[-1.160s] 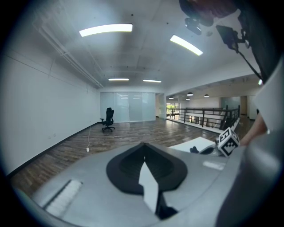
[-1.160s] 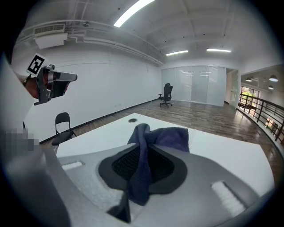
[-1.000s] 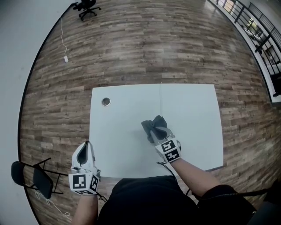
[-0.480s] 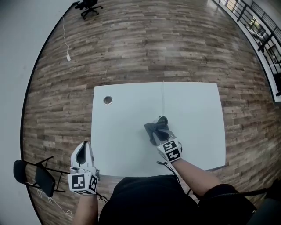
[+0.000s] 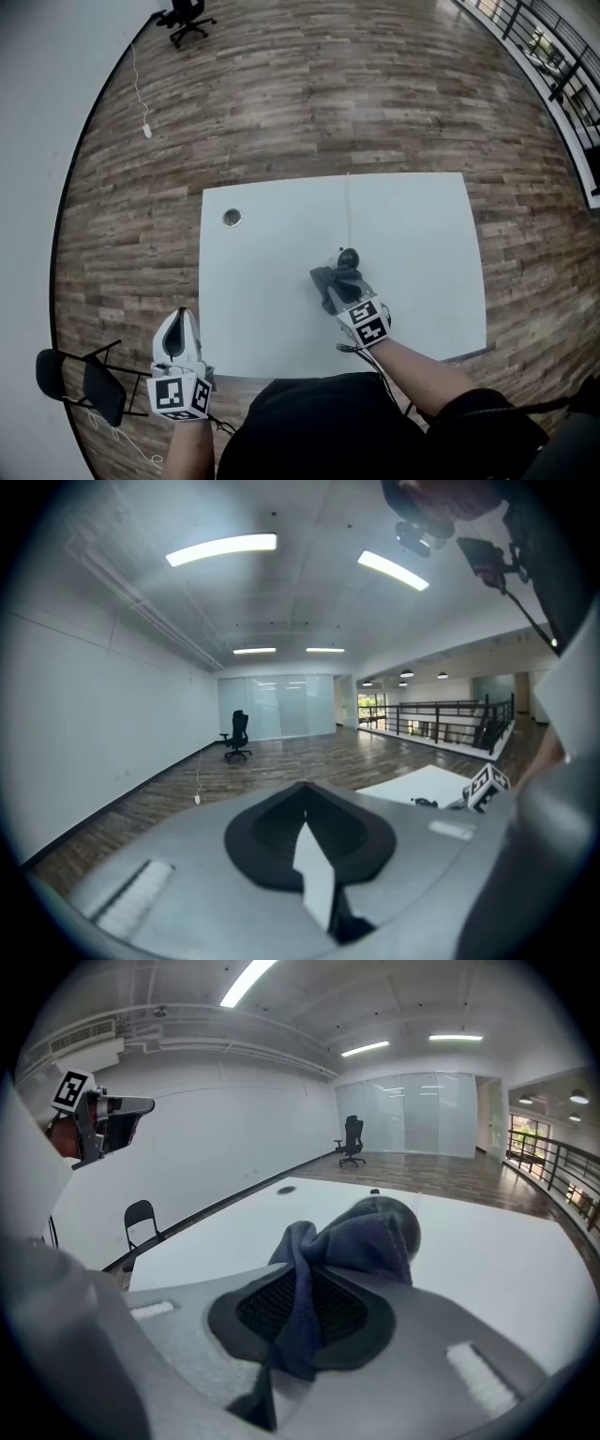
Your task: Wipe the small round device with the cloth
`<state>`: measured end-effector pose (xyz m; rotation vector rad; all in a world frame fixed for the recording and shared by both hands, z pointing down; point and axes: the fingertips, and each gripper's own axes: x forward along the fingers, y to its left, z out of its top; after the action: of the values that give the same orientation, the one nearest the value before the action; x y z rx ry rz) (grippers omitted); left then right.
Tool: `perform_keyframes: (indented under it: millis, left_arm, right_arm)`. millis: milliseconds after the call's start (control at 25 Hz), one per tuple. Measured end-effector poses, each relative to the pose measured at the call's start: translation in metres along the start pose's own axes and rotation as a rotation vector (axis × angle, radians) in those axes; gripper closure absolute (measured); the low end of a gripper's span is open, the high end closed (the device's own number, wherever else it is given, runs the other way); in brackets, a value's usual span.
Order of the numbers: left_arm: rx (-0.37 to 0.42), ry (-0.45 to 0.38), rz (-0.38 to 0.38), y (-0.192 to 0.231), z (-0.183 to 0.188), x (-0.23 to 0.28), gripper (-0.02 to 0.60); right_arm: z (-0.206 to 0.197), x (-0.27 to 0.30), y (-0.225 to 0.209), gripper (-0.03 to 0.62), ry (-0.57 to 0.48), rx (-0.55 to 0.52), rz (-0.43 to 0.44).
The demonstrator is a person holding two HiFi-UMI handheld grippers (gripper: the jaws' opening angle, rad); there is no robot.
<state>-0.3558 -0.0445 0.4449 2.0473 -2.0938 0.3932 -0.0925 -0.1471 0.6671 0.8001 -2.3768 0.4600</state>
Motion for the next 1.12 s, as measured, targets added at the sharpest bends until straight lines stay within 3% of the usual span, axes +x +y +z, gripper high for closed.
perform_keyframes:
  millis: [320, 600, 800, 1120]
  left_arm:
    - [-0.009, -0.028, -0.023, -0.01, 0.002, 0.006, 0.574]
    - [-0.024, -0.061, -0.016, -0.004, 0.007, 0.009, 0.574]
    - [-0.029, -0.064, -0.01, -0.003, 0.005, 0.008, 0.574]
    - [-0.016, -0.042, -0.002, 0.0, 0.003, 0.005, 0.574]
  right_arm:
    - [0.048, -0.02, 0.009, 0.539, -0.105, -0.079, 0.0]
    - [0.095, -0.038, -0.017, 0.539, -0.195, -0.196, -0.097]
    - [0.095, -0.036, -0.045, 0.539, -0.179, -0.166, -0.152]
    - [0.076, -0.025, -0.061, 0.539, -0.117, -0.13, -0.155]
